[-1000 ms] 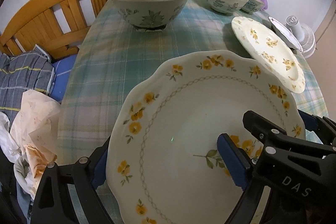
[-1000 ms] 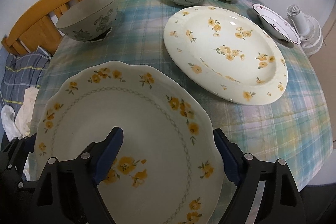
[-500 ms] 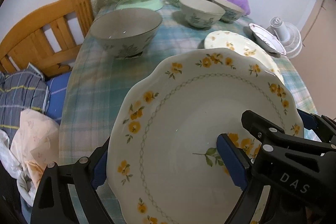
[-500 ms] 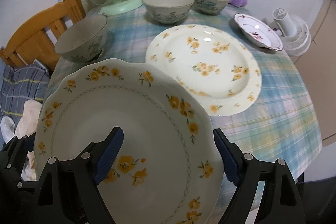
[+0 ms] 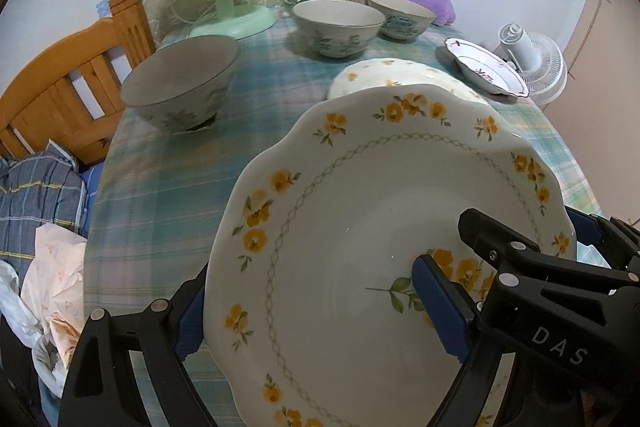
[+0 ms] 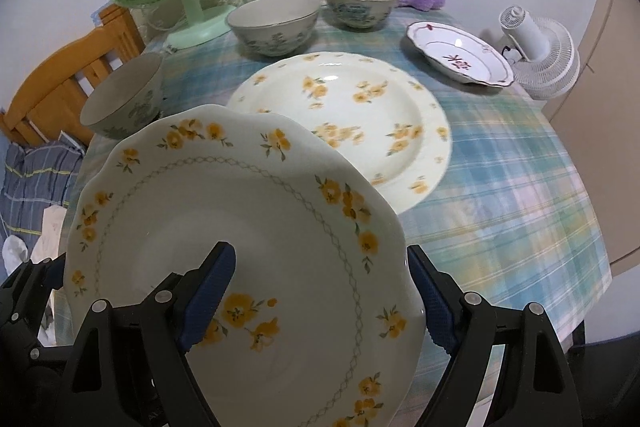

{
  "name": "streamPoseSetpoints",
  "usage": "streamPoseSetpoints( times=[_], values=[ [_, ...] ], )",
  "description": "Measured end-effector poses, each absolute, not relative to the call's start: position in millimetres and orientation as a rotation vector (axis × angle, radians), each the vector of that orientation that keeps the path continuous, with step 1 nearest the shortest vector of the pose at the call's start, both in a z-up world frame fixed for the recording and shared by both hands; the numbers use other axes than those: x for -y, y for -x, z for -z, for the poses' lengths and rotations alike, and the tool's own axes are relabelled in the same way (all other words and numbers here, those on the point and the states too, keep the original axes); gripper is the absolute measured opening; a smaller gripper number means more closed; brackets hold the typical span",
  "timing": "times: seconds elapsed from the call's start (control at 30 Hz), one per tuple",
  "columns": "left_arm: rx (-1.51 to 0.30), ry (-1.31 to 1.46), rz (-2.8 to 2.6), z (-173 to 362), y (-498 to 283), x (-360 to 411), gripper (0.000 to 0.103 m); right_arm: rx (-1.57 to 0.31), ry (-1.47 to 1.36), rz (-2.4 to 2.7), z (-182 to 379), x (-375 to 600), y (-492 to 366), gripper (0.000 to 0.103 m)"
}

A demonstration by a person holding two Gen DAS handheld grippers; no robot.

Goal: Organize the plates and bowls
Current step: 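Lift the yellow-flower plate with the right gripper and carry it across the table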

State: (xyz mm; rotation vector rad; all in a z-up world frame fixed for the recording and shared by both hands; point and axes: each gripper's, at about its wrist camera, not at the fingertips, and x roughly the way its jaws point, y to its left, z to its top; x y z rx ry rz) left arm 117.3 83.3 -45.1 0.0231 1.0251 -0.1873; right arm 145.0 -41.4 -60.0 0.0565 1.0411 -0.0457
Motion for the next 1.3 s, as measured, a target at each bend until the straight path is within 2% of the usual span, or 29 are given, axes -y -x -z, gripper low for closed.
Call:
streamPoseSetpoints(
  times=[0.67, 1.3],
  values=[
    [-1.009, -0.05, 0.187, 41, -139, 53, 0.091, -1.056, -0.068, 0.053, 54, 182, -165, 0.087],
    [-1.061, -0.061, 0.205, 67, -151, 150, 0.091, -1.114, -0.082, 0.08, 79, 286, -171, 0.086]
  ],
)
